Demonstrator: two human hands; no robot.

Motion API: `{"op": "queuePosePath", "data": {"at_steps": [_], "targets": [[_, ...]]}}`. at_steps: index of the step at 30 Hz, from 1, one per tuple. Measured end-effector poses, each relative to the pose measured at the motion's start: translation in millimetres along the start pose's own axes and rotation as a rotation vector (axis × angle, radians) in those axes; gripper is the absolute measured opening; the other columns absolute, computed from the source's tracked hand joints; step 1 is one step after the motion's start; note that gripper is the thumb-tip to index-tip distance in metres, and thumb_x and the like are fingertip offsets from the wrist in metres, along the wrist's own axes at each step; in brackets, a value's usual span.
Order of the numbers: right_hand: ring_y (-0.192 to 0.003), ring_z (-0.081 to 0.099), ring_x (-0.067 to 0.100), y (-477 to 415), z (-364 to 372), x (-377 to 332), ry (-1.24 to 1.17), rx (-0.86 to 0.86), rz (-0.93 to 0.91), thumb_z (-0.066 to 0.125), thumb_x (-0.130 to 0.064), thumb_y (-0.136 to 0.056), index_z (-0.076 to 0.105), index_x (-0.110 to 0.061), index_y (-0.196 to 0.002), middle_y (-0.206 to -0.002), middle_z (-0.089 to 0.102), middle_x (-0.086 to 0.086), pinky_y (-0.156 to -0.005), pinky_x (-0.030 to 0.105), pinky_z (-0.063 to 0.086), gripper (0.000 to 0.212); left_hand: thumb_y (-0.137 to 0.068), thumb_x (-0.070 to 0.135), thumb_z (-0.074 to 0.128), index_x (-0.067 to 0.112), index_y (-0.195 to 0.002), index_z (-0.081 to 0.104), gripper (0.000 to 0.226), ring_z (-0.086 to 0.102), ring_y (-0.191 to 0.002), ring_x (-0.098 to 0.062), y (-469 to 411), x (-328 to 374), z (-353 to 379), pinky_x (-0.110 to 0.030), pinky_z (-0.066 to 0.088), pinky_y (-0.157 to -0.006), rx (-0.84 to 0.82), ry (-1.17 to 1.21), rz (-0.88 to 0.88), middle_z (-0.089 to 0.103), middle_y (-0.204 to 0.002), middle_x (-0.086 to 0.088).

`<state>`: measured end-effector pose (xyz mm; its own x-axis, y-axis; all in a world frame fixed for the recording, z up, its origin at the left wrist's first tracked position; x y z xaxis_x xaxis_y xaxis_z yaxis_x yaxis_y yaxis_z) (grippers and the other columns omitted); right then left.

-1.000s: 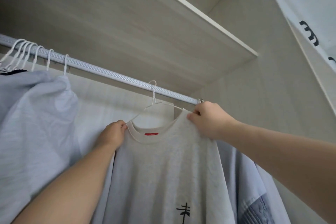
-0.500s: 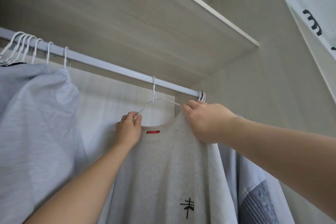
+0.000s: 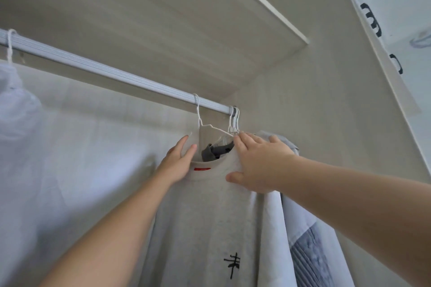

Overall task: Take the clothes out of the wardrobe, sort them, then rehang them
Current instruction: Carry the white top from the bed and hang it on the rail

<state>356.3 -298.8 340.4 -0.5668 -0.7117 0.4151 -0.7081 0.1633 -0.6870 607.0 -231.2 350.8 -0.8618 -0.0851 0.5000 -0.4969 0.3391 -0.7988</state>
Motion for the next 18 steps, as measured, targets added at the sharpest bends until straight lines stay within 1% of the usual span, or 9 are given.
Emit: {"op": "queuePosePath", "data": {"at_steps": [3,6,9,12,15,18], "targets": [[-0.151,0.001,0.016,-3,18,20,0.028,-0.028,0.038,0.031,-0.075,-0.088,-0.005,-0.012,-0.156,-0.164,-0.003,0.0,-0.117,0.05,0.015,0.098,-0.095,0.069,0.037,0.047,-0.152,0.025,0.062,0.039,-0.142,-0.023,-13,5,28,-0.04,0.032,-0.115,-0.02,0.003,0.011,0.035,-0.159,0.001],[-0.15,0.002,0.016,-7,34,38,0.078,-0.042,0.064,0.031,-0.075,-0.088,-0.002,-0.012,-0.156,-0.164,0.0,-0.002,-0.115,0.055,0.011,0.098,-0.093,0.07,0.04,0.043,-0.151,0.03,0.065,0.041,-0.141,-0.022,-25,10,57,-0.038,0.033,-0.114,-0.037,0.042,0.019,0.04,-0.157,0.003],[-0.15,-0.005,0.015,-10,46,48,0.102,-0.03,0.069,0.03,-0.075,-0.087,-0.004,-0.012,-0.156,-0.164,-0.006,-0.002,-0.115,0.059,0.003,0.099,-0.076,0.083,0.035,0.043,-0.149,0.035,0.084,0.043,-0.14,-0.022,-32,14,83,-0.041,0.033,-0.116,-0.052,0.062,-0.005,0.043,-0.154,0.007],[-0.15,-0.01,0.015,-11,56,52,0.107,0.018,0.054,0.031,-0.077,-0.086,-0.004,-0.013,-0.156,-0.164,-0.01,0.0,-0.118,0.055,-0.002,0.101,-0.064,0.089,0.029,0.04,-0.146,0.041,0.097,0.048,-0.136,-0.022,-41,17,103,-0.041,0.036,-0.114,-0.045,0.105,0.001,0.05,-0.15,0.006],[-0.15,-0.011,0.015,-14,61,56,0.079,0.043,0.05,0.032,-0.078,-0.084,-0.002,-0.013,-0.156,-0.164,-0.008,0.001,-0.119,0.051,-0.005,0.104,-0.063,0.094,0.025,0.04,-0.144,0.044,0.098,0.047,-0.136,-0.021,-48,17,110,-0.034,0.035,-0.111,-0.028,0.147,0.0,0.05,-0.149,0.005],[-0.15,-0.012,0.015,-17,62,58,0.061,0.045,0.047,0.033,-0.079,-0.083,-0.001,-0.013,-0.156,-0.164,-0.008,0.0,-0.119,0.05,-0.006,0.105,-0.063,0.097,0.024,0.039,-0.147,0.041,0.103,0.044,-0.139,-0.02,-51,16,112,-0.033,0.033,-0.11,-0.037,0.137,-0.004,0.047,-0.152,0.006]]}}
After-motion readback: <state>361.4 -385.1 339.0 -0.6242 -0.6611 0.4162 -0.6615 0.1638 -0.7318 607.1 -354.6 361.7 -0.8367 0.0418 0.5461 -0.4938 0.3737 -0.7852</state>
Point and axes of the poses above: each hand's wrist, its own y-axis away from the middle knuckle, its own z-axis out of the palm, x = y × z, the point moved 6 cm from there along -y, towards the middle knuckle
